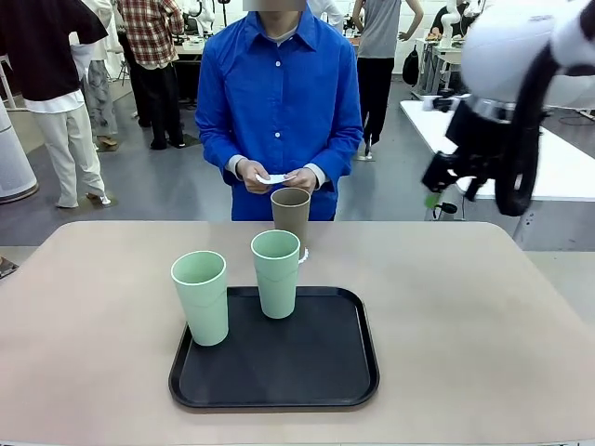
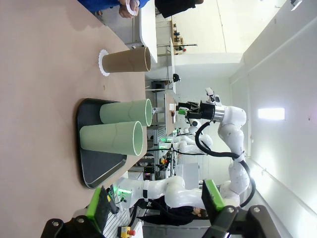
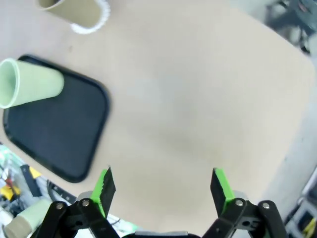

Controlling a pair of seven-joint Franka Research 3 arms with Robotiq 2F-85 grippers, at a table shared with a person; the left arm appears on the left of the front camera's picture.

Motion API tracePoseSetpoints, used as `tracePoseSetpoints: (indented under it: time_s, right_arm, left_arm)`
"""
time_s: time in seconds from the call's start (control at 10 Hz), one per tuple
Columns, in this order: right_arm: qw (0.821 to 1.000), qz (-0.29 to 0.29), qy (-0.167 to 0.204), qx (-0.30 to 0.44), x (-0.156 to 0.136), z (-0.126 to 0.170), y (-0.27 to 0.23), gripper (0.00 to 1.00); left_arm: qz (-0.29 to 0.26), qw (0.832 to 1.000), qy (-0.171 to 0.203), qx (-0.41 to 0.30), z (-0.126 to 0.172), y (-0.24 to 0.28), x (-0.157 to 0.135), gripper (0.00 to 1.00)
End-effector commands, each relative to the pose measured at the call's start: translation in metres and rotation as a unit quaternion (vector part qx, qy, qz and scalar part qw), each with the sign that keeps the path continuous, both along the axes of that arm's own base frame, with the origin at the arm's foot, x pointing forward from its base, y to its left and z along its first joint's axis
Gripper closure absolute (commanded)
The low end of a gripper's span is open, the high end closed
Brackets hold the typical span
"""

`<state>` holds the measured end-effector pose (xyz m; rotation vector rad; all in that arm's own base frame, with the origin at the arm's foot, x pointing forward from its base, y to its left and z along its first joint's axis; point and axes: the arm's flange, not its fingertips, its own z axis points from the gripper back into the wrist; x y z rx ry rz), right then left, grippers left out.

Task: Place coasters on the table and set cups on them.
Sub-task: Take one Reusable plastic cup from the Flat Tray and place it on a coaster set by the human.

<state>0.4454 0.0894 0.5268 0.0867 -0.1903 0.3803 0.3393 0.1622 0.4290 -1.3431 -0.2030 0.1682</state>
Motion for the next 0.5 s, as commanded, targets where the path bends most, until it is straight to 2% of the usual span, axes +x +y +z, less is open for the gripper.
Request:
tracePoseSetpoints:
  time_s: [0.0, 0.1, 0.2, 0.3, 0.4]
  right_arm:
    - [0.998, -0.048, 0.022, -0.016, -0.016, -0.009, -0.018, 0.0]
    - [0.998, -0.065, 0.016, -0.019, -0.023, -0.012, -0.03, 0.0]
    - [0.998, -0.057, 0.013, -0.017, -0.026, -0.014, -0.034, 0.0]
    - [0.999, -0.044, 0.014, -0.006, -0.013, -0.008, -0.035, 0.0]
    - [0.999, -0.044, 0.014, -0.006, -0.013, -0.008, -0.035, 0.0]
  left_arm:
    - [0.001, 1.0, -0.011, -0.006, 0.001, 0.001, -0.001, 0.0]
    - [0.001, 1.0, -0.011, -0.006, 0.001, 0.001, -0.001, 0.0]
    - [0.001, 1.0, -0.011, -0.006, 0.001, 0.001, -0.001, 0.0]
    - [0.001, 1.0, -0.011, -0.006, 0.001, 0.001, -0.001, 0.0]
    - [0.001, 1.0, -0.011, -0.006, 0.001, 0.001, -0.001, 0.0]
